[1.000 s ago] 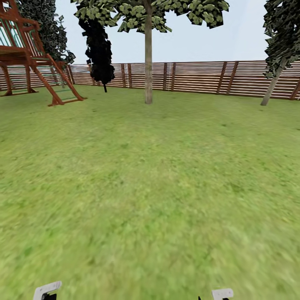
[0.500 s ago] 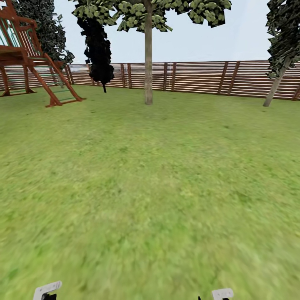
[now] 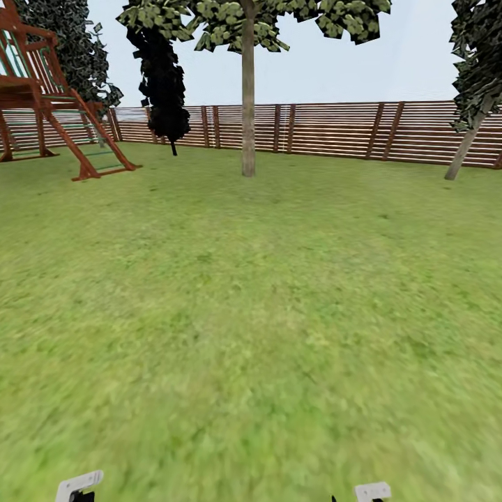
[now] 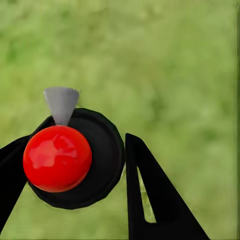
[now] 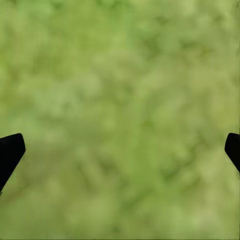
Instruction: In the garden, pick up the pesticide atomizer on the floor and spray pesticide onto both trees until each tree trunk is fully covered.
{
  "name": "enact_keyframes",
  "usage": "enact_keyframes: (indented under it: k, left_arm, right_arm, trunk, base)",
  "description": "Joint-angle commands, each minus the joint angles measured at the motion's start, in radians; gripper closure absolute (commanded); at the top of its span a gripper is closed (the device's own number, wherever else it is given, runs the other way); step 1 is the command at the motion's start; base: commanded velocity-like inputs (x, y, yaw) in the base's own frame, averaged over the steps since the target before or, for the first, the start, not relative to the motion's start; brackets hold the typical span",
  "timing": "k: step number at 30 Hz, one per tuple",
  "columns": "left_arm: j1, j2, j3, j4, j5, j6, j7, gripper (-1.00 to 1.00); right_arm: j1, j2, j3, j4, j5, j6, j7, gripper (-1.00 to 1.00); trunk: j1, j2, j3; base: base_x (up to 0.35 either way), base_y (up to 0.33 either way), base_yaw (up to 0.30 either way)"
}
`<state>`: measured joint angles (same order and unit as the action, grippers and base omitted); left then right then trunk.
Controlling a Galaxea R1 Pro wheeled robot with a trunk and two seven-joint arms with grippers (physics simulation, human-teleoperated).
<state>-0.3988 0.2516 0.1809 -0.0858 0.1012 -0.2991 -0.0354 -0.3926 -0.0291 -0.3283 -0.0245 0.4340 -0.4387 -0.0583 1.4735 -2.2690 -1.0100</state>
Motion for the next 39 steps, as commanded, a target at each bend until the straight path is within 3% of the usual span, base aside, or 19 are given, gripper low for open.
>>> enact_keyframes:
  k: [1, 39]
  left_arm:
    - [0.000, 0.000, 0.000, 0.000, 0.000, 0.000, 0.000, 1.00]
    - [0.000, 0.000, 0.000, 0.000, 0.000, 0.000, 0.000, 1.00]
  right_arm:
    - [0.000, 0.000, 0.000, 0.000, 0.000, 0.000, 0.000, -1.00]
    - [0.000, 0.000, 0.000, 0.000, 0.000, 0.000, 0.000, -1.00]
  trunk:
    - [0.000, 0.000, 0.000]
    - [0.000, 0.000, 0.000]
  base:
    - [0.341, 0.000, 0.000]
    - [0.341, 0.000, 0.000]
